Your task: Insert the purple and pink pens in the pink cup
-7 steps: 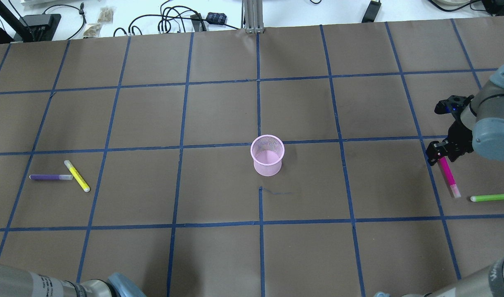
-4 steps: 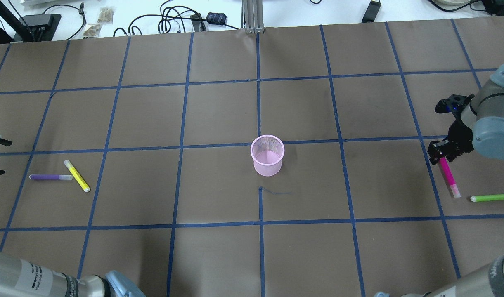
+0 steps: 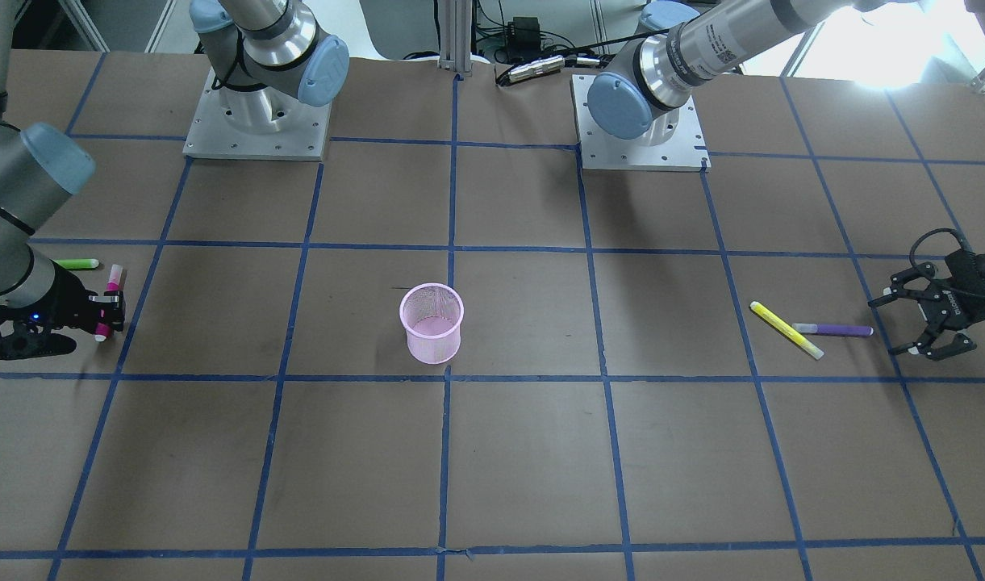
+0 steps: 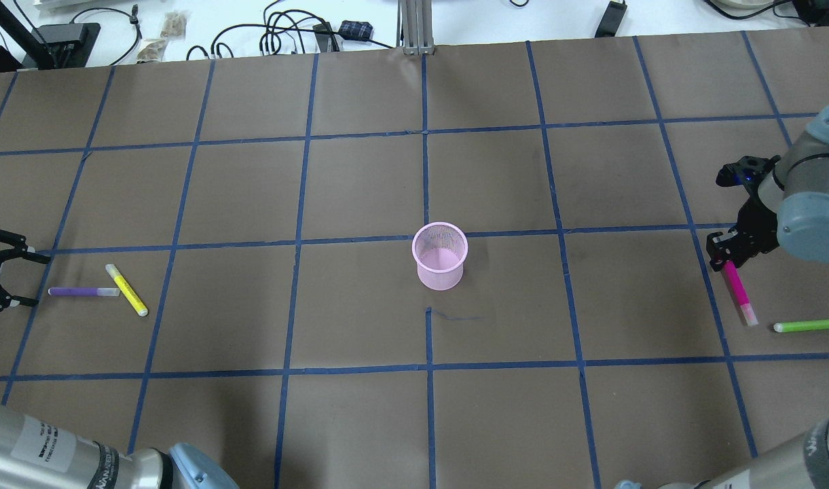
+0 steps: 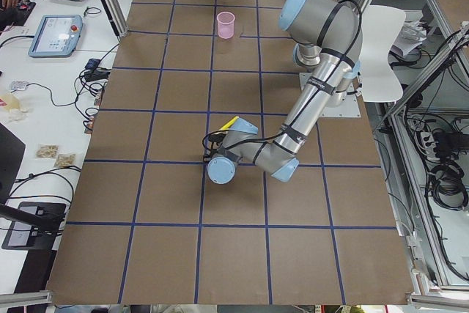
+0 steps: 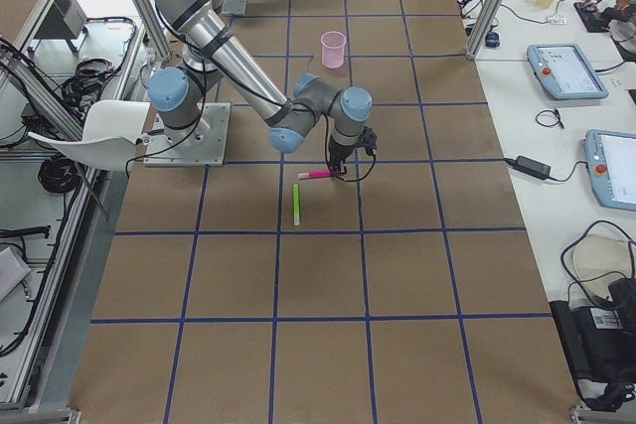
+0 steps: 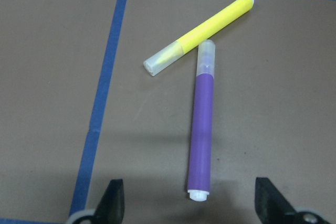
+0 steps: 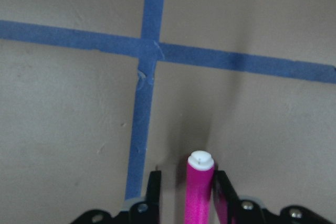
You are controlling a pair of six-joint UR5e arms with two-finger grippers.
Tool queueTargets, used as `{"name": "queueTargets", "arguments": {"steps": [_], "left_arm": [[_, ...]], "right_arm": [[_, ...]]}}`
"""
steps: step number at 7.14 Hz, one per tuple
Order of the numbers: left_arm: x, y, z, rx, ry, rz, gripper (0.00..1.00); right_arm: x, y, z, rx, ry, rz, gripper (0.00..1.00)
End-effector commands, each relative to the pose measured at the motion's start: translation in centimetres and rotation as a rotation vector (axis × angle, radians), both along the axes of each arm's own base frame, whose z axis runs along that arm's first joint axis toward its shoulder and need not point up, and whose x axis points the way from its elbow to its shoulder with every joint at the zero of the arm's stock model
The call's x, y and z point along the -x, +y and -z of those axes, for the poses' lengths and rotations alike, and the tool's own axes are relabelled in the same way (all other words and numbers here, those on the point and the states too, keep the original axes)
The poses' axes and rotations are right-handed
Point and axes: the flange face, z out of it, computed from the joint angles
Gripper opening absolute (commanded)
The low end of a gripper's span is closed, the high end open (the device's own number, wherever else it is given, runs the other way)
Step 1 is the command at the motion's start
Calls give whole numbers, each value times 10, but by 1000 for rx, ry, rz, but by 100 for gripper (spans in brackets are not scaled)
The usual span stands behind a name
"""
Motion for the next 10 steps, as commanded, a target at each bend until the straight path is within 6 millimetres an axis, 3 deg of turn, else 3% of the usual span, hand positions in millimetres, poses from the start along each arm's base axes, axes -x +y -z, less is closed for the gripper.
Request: {"name": "queueTargets", "arguments": {"steps": [1, 4, 6, 7, 8, 9, 10], "left_arm": [[2, 2, 17, -14, 51, -4, 83], [2, 3, 20, -3, 54, 20, 74], [3, 3, 20, -1, 56, 20, 48], [2, 3, 20, 9, 56, 31, 29], [2, 2, 18, 10, 51, 32, 14], [2, 3, 18, 8, 50, 31, 0], [2, 3, 15, 8, 45, 33, 0]], "right_arm": [[19, 5, 3, -3, -5, 36, 45], [21, 7, 3, -4, -7, 48, 5], [25, -2, -17, 29, 17, 47, 0], [30, -19, -41, 52, 27, 42, 0], [14, -34, -74, 92, 35, 8, 0], [-24, -39, -103, 147, 45, -41, 0], [-68, -42, -128, 231, -28, -91, 0]]}}
